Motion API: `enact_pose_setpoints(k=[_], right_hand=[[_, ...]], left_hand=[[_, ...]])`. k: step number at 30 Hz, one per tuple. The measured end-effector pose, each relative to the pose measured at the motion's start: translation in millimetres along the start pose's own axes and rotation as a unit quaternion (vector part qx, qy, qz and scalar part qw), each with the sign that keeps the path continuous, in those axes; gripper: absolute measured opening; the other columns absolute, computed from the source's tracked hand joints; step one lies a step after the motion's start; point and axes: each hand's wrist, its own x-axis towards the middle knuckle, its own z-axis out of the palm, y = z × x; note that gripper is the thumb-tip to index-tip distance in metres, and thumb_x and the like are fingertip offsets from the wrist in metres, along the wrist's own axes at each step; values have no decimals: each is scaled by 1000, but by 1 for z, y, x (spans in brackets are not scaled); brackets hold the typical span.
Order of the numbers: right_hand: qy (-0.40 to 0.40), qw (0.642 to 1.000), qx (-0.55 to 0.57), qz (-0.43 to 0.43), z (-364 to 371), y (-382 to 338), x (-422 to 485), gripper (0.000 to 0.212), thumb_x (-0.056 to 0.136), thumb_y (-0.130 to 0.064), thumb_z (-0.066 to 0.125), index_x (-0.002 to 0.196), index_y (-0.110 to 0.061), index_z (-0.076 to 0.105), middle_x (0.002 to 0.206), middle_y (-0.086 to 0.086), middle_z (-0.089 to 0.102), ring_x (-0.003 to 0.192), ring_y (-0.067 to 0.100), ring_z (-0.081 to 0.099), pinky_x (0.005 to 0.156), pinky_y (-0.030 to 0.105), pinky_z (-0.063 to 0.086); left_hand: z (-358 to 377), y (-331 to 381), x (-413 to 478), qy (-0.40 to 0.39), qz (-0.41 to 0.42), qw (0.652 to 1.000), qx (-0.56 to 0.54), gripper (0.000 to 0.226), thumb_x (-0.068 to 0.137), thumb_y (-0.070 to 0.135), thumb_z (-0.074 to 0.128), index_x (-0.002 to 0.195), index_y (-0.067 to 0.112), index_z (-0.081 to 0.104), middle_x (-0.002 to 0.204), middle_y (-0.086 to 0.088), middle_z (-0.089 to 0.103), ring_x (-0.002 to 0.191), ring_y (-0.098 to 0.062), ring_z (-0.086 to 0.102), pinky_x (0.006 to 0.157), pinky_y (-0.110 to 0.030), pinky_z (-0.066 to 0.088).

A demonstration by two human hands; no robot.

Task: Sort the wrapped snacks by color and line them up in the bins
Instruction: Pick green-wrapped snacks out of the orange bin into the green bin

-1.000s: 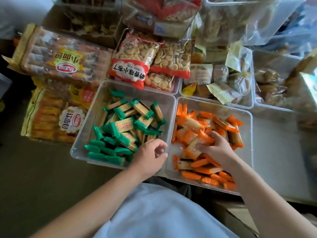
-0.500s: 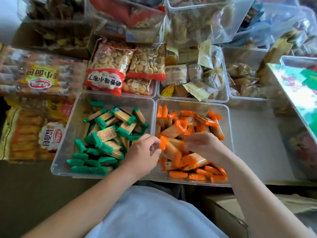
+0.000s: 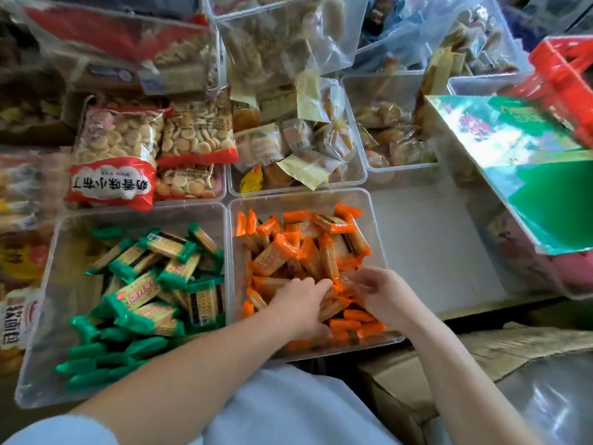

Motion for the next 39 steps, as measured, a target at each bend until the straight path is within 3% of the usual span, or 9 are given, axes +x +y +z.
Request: enact_pose_setpoints(k=[4,9,14,17,20,24,31,36,39], right_hand=[[12,1000,1,-5,-2,1,5,29,101,-14,56,116,-32,73,112,-13,71,104,9,65,75,8,42],[-29,999,-31,-22,-1,-11,8,31,101,-12,57,123,-30,69,116,-8,67,105,12,63,77,12,43],[-48,997,-57,-26,1,-20,9,33,98,-11,60,124,-29,68,113,-7,67,103,15,65,85,24,51],[-60,992,-105,-42,7,-25,9,32,93,-15,65,121,-30,69,112,-8,67,105,19,65,87,29,54],[-124,979,-147,-74,22,-34,11,32,89,-27,73,120,-32,70,115,-10,68,106,16,64,91,32,56],[-173,972,-147,-66,42,-43,21,40,88,-42,68,128,-38,65,116,-8,64,103,18,62,88,30,56],[-240,957,-161,-36,74,-57,35,76,91,-42,70,158,-36,35,148,-2,55,131,25,55,109,38,49],[-212,972,-95,-29,89,-66,43,72,91,-18,72,155,-26,38,147,0,55,131,22,54,102,29,49],[-216,976,-14,11,86,-65,48,67,92,-20,75,152,-28,45,140,-4,55,125,18,55,95,28,48]], left_hand=[[-4,-14,1,8,-7,997,-77,93,81,50,84,158,40,32,133,3,44,122,-26,54,97,-41,54],[-10,-34,-15,46,-7,997,-64,83,87,36,78,157,39,35,142,7,54,129,-22,54,101,-40,52],[-40,-52,-39,105,-32,981,-157,64,75,51,74,134,43,51,114,13,62,104,-15,62,89,-39,59],[-67,-70,-52,204,-45,959,-191,62,77,52,75,133,44,51,108,16,61,95,-9,62,83,-34,59],[-77,-82,-53,286,-59,942,-167,70,84,46,76,147,34,47,122,7,60,106,-17,61,89,-34,56],[-69,-82,-45,293,-84,947,-104,72,92,28,75,156,25,42,158,-2,42,145,-25,39,118,-45,38],[-33,-81,-55,343,-12,928,-142,35,92,12,73,126,17,69,120,5,58,118,-17,56,101,-38,54],[-17,-90,-64,322,8,932,-166,32,92,9,72,123,16,72,124,4,62,120,-17,57,104,-37,52],[-14,-95,-68,329,6,924,-196,31,92,8,73,121,16,74,129,4,62,124,-14,56,107,-32,50]])
